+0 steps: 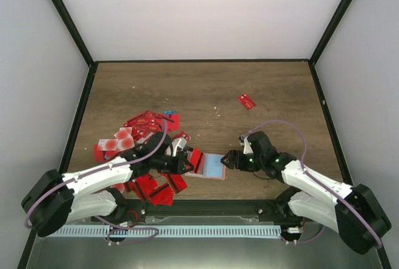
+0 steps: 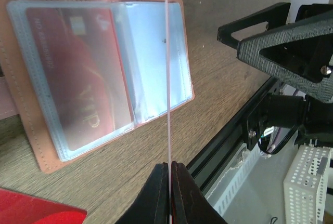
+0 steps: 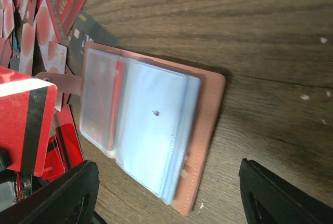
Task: Put the credit cards into the card holder
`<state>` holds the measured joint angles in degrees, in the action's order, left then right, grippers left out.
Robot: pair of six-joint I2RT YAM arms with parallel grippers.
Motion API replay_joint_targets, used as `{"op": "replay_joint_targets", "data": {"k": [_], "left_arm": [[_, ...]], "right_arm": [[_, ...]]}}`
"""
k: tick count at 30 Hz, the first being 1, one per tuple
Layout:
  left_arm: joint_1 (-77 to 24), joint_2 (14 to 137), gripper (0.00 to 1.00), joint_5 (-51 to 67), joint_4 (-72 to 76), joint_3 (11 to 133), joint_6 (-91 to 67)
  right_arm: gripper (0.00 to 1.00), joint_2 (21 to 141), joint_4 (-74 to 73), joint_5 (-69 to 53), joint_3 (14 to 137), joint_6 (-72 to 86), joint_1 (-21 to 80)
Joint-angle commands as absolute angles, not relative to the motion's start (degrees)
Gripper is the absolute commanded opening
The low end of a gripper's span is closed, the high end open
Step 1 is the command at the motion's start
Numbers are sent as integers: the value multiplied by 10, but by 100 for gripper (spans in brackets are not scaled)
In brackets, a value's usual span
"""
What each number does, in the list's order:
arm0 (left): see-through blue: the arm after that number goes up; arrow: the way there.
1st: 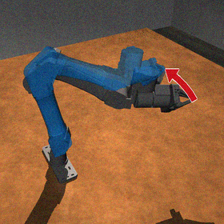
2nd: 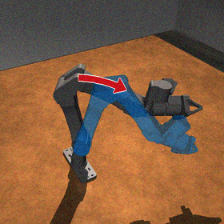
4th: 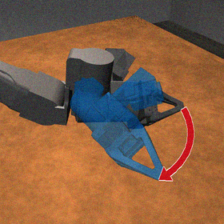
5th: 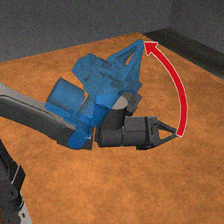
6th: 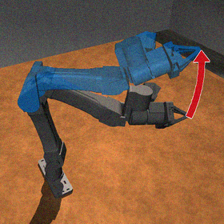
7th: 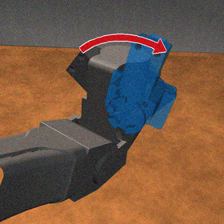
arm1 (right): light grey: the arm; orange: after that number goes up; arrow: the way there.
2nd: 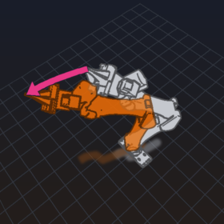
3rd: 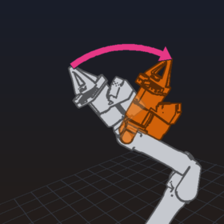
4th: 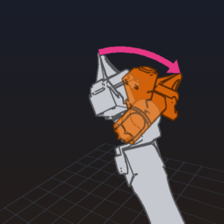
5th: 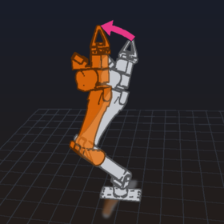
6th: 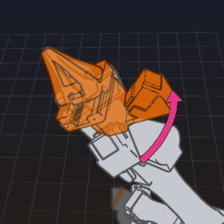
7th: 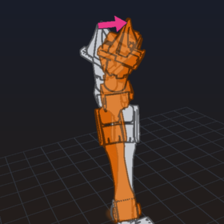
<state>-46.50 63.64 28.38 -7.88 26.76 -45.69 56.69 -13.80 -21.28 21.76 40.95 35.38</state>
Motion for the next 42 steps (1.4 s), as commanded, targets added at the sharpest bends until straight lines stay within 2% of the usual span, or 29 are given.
{"op": "replay_joint_targets", "data": {"k": [1,8,20,42], "left_arm": [[-480,672,4,298,-33,267,-436],[-491,739,4,281,-22,271,-427],[-492,800,4,294,27,267,-420],[-497,850,4,293,104,255,-461]], "right_arm": [[75,565,-119,-258,202,405,320],[71,597,-74,-320,180,399,289],[67,640,-24,-352,168,397,287],[61,724,72,-400,151,415,287]]}}
